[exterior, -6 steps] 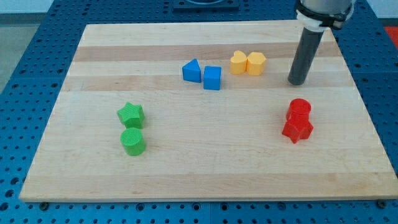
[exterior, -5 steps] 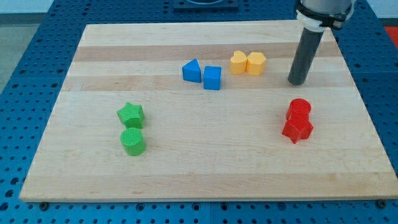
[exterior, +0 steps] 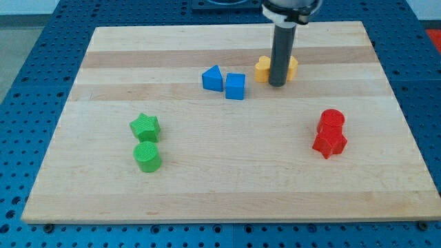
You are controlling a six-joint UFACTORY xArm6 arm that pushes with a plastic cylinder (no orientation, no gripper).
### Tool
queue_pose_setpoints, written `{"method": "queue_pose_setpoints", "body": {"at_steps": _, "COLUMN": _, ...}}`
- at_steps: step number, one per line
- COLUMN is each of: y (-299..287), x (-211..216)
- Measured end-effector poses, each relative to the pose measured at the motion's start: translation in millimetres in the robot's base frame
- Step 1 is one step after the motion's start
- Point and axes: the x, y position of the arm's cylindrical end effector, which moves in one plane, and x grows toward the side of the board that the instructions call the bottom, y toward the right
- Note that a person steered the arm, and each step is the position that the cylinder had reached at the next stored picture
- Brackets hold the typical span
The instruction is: Separate the hexagon from the heart
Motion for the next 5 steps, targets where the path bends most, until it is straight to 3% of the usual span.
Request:
{"method": "queue_pose_setpoints", "body": {"at_steps": 3, "y": 13, "x": -47}}
{"method": "queue_pose_setpoints", "body": {"at_steps": 5, "y": 17, "x": -57}}
